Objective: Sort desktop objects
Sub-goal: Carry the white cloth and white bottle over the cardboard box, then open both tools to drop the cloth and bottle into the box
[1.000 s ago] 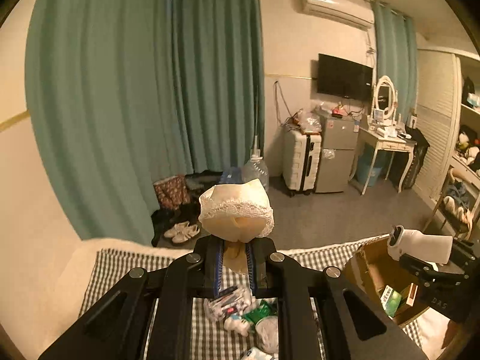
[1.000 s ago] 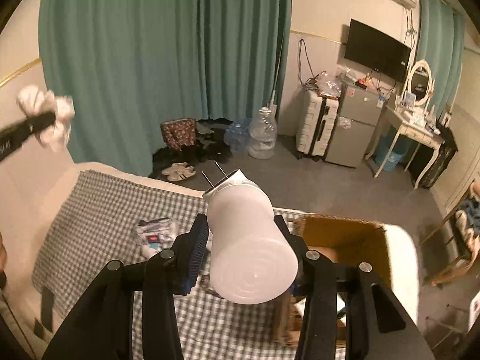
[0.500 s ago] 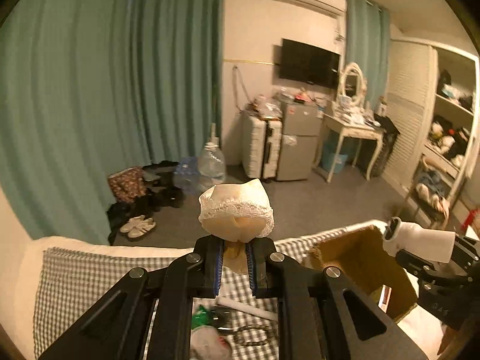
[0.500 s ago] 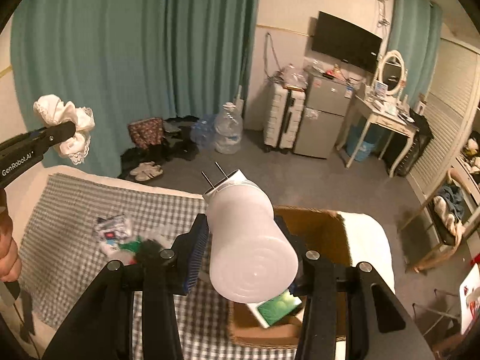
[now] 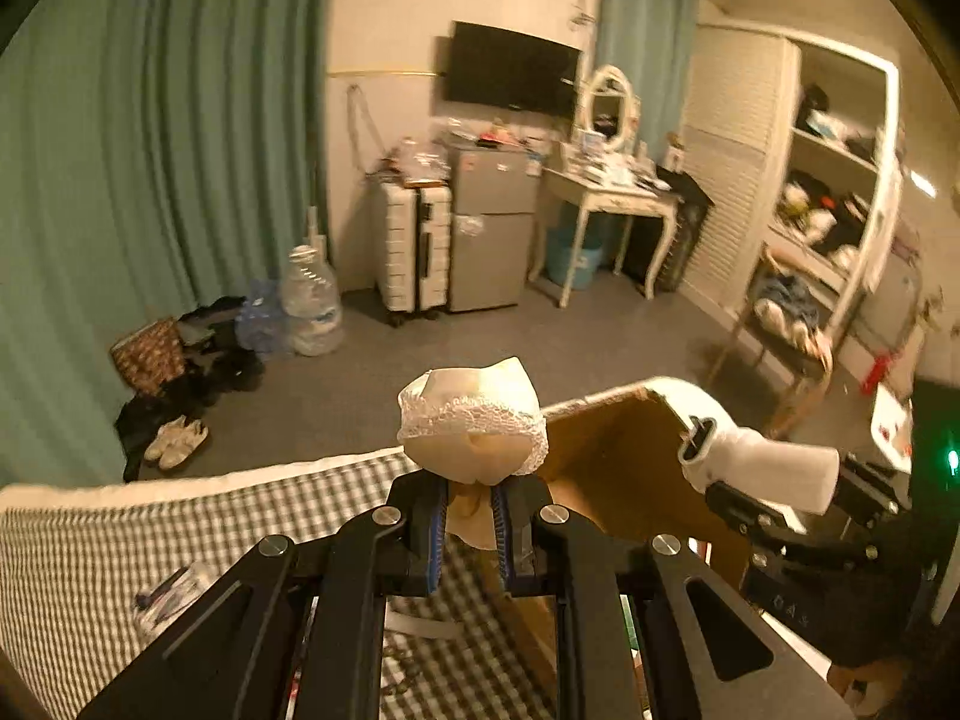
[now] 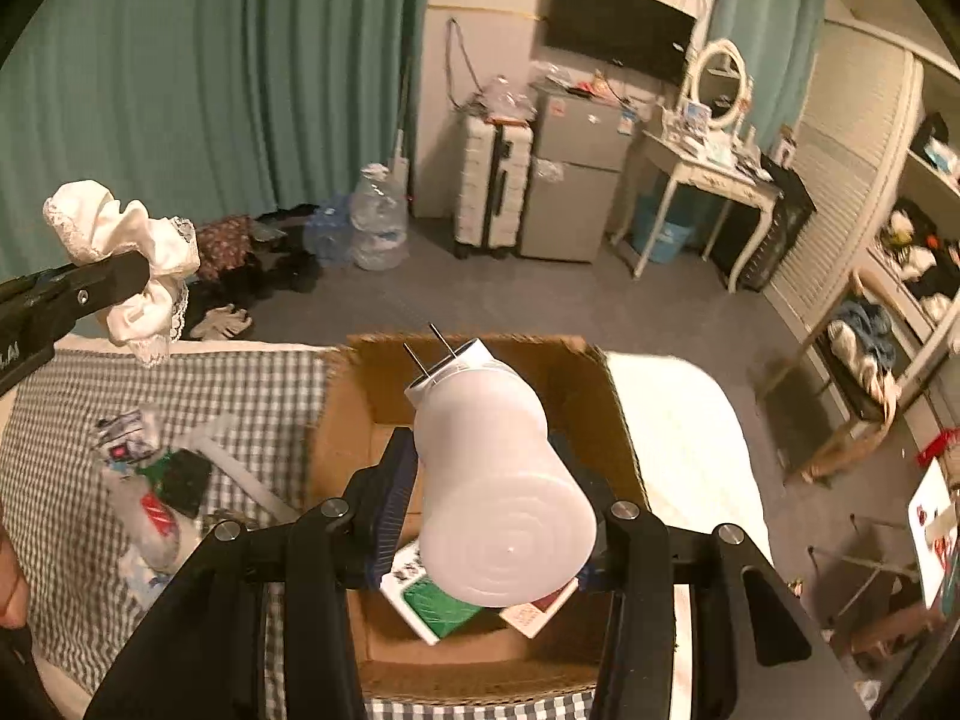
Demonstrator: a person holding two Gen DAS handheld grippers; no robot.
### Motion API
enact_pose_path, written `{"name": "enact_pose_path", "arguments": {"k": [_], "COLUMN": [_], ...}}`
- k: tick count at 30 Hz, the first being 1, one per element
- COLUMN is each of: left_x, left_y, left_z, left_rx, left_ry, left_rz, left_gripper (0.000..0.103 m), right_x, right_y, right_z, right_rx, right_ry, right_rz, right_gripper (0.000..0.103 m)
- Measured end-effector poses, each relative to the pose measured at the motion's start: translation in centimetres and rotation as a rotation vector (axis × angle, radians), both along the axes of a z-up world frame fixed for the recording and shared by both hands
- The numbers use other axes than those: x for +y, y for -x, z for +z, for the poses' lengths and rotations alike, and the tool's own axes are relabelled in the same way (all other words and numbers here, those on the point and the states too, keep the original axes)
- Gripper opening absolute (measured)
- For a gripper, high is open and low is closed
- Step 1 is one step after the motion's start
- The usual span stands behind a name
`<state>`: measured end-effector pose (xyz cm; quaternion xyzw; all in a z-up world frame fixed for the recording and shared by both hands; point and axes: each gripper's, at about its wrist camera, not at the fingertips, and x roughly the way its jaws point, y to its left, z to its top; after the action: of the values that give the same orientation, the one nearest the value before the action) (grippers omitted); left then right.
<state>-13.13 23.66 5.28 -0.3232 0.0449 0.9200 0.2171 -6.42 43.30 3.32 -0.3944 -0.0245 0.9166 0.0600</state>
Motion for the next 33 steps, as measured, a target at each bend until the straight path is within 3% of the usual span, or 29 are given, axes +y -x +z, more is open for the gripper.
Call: {"name": "enact_pose_path", "arguments": {"k": [3, 7, 12, 17, 21, 24, 26, 29, 33], "left_x": [2.0, 5.2, 9.0, 10.0, 11.0, 11.5, 11.4, 11.4, 10.8], "left_y": [0.0, 1.3, 1.4, 1.7, 1.8, 1.9, 1.8, 1.2, 1.1], "left_z": [-1.5, -4.8, -7.6, -10.3, -12.2, -12.7, -12.6, -12.0, -11.0], "left_rx": [-0.022, -0.121, -0.153, -0.246, -0.266, -0.277, -0.291, -0.270, -0.252], "left_ry": [-0.002, -0.010, 0.042, 0.015, 0.075, 0.128, 0.113, 0.133, 0.123], "left_rz": [-0.048, -0.066, -0.130, -0.138, -0.118, -0.110, -0.101, -0.095, -0.064], "left_gripper": [0.013, 0.013, 0.013, 0.013, 0.013, 0.022, 0.023, 0.043, 0.051], "right_x": [2.0, 3.4, 5.3, 6.1, 6.0, 6.0, 6.0, 5.8, 4.9], "right_y": [0.4, 1.0, 1.1, 1.5, 2.7, 3.3, 3.2, 3.0, 2.9], "right_z": [-1.3, -3.4, -5.7, -6.6, -7.9, -9.2, -9.8, -9.9, -8.7], "right_rx": [-0.013, -0.029, -0.081, -0.101, -0.132, -0.176, -0.200, -0.198, -0.185], "right_ry": [0.037, 0.034, 0.059, 0.036, 0.002, -0.026, -0.019, -0.013, -0.052], "right_rz": [-0.039, -0.073, -0.117, -0.135, -0.162, -0.178, -0.172, -0.168, -0.138], "right_gripper": [0.043, 0.043, 0.043, 0.043, 0.043, 0.043, 0.043, 0.043, 0.045]}}
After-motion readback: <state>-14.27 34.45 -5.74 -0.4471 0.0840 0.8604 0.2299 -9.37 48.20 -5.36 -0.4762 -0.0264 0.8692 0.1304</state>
